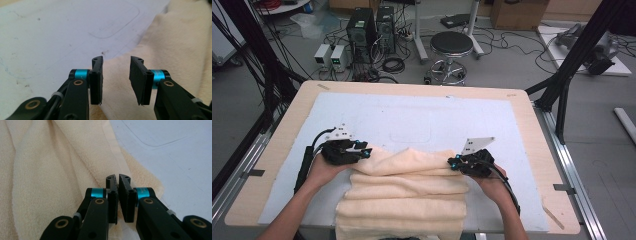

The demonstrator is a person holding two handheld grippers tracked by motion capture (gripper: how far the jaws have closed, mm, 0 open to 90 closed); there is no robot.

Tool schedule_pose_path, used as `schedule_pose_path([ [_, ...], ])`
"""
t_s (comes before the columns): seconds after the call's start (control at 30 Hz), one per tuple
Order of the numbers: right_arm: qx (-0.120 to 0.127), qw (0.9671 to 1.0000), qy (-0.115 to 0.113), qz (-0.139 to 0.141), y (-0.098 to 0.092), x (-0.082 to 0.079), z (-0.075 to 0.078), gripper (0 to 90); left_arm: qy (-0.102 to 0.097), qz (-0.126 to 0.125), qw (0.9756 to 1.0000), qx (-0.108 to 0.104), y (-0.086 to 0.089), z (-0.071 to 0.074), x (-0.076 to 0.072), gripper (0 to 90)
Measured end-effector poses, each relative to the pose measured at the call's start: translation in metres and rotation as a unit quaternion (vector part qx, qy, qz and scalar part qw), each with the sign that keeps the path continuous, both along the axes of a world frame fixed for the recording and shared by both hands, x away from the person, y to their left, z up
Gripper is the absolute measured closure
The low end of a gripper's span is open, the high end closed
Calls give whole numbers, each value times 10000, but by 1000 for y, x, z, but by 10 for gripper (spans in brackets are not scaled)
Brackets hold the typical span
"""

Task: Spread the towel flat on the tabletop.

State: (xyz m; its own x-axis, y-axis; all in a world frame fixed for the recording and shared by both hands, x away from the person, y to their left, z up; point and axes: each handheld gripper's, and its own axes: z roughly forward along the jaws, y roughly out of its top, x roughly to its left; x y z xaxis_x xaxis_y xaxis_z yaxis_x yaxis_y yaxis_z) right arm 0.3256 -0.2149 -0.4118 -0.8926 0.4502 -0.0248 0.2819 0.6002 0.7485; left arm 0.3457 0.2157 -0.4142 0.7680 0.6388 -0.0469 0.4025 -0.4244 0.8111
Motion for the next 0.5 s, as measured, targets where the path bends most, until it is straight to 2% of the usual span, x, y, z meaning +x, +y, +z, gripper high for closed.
schedule_pose_path([
  [0.1,107,9999,63,-7,-2,3,-1,816,288,-197,9991,250,-6,-10,3,625],
  [0.17,179,9997,156,-26,-4,5,-3,726,450,-301,9976,438,-8,-16,5,633],
  [0.2,221,9995,222,-85,-6,7,-4,678,463,-290,9975,442,-9,-17,4,645],
  [0.23,263,9991,263,-187,-7,8,-5,628,455,-299,9973,497,-9,-16,4,659],
  [0.33,366,9980,245,-444,-17,10,-4,582,405,-322,9970,582,-11,-16,1,746],
  [0.4,486,9973,299,-468,-23,10,-4,575,310,-341,9964,716,-14,-14,-1,796],
  [0.5,502,9967,341,-542,-28,9,-4,568,124,-334,9960,817,-17,-13,-5,844],
])
